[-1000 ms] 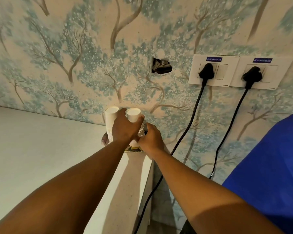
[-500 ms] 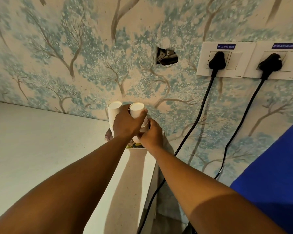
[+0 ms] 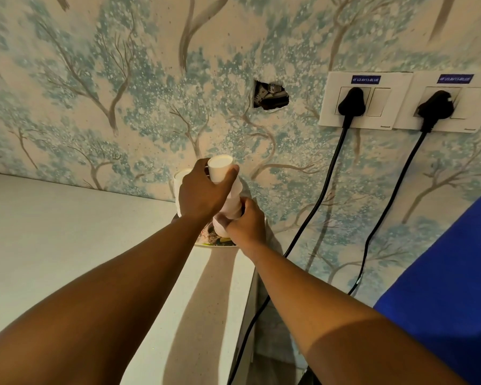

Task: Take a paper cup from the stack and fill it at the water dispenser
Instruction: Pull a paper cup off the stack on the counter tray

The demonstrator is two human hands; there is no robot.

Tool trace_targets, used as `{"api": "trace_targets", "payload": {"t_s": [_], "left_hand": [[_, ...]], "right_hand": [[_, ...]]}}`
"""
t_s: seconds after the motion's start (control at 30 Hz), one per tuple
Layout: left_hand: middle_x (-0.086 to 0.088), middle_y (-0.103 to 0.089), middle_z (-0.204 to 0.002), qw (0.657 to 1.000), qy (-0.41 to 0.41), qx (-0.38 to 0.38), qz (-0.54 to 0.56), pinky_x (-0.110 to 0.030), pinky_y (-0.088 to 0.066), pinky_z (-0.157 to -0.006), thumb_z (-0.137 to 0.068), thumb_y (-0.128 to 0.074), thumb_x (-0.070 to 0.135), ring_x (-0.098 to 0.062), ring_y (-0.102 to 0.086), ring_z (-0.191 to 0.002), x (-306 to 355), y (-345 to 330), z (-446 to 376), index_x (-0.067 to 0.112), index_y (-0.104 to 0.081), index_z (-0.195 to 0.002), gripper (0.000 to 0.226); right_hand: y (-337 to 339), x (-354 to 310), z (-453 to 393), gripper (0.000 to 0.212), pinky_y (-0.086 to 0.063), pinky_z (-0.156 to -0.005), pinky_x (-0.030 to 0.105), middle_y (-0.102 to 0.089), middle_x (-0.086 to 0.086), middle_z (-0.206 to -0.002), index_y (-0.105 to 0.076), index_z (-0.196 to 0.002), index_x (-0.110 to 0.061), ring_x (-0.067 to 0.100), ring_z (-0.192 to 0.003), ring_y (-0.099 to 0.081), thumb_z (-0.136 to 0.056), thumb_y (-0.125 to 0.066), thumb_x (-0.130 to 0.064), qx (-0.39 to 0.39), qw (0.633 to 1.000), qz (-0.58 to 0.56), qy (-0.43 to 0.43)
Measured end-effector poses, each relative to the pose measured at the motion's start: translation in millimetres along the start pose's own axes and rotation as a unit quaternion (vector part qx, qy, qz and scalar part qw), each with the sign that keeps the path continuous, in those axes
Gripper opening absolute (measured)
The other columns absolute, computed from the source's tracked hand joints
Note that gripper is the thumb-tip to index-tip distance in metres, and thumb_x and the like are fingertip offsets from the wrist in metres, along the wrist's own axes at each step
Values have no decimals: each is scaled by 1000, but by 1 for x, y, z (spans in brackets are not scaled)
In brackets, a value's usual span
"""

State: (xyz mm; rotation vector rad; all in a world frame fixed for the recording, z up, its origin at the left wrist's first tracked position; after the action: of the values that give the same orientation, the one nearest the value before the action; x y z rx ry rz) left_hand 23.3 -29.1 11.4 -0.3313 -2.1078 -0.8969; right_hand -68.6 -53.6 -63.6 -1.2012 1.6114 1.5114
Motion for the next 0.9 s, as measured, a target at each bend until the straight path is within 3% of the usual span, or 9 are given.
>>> {"api": "trace_targets", "payload": {"t_s": [0.2, 0.33, 0.47, 0.67, 0.77, 0.9], "left_hand": [[9, -69, -120, 995, -58, 71, 35, -29, -53, -86, -80, -61, 71, -8, -65, -105, 24, 27, -16, 26, -59, -128, 65], [9, -69, -120, 994, -45, 85, 61, -21, -50, -80, -81, -62, 69, -6, -65, -100, 31, 37, -16, 25, -60, -128, 65], [9, -69, -118, 996, -6, 57, 66, -14, -43, -70, -81, -62, 69, -4, -62, -94, 18, 43, -7, 24, -61, -128, 65], [5, -69, -111, 984, 86, 15, 154, -36, -57, -84, -76, -64, 70, -15, -67, -99, -2, 54, 17, 23, -64, -121, 65], [-1, -70, -109, 962, 138, -50, 230, -38, -61, -76, -80, -66, 62, -22, -68, -101, -6, 58, 36, 21, -65, -115, 54], [-12, -70, -108, 943, 192, -115, 246, -36, -59, -68, -88, -61, 52, -30, -69, -95, -1, 63, 69, 24, -68, -96, 30]], "right_hand": [[4, -4, 2, 67, -49, -89, 33, -63, 4, -127, -55, -123, -16, 24, -114, -61, -67, -84, -39, -7, 1000, -7, -5], [8, -10, 6, 84, -49, -90, 35, -57, 7, -135, -44, -134, -14, 27, -121, -58, -66, -86, -40, -7, 1000, -6, -4], [19, -17, 17, 99, -47, -97, 38, -45, 9, -145, -31, -146, -14, 28, -129, -50, -68, -84, -42, 14, 1000, -3, 10], [35, -23, 43, 101, -47, -95, 39, -44, 7, -144, -33, -144, -14, 26, -128, -48, -64, -86, -44, 18, 998, -2, 63], [42, -25, 62, 101, -47, -95, 37, -45, 4, -143, -33, -144, -16, 24, -127, -49, -62, -87, -43, -1, 997, -12, 79], [52, -29, 94, 102, -41, -89, 24, -48, 6, -141, -32, -146, -17, 21, -125, -50, -63, -88, -40, -40, 995, -26, 93]]}}
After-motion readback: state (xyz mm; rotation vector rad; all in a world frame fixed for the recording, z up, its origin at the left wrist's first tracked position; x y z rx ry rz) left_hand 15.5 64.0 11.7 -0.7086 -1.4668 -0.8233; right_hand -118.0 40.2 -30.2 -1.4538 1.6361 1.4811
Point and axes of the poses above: each hand's wrist, its own z-axis away from the middle knuckle, its own y-axis out of the back of the hand, x = y × z, the point moved 1 cm from there along -z, towards the middle knuckle
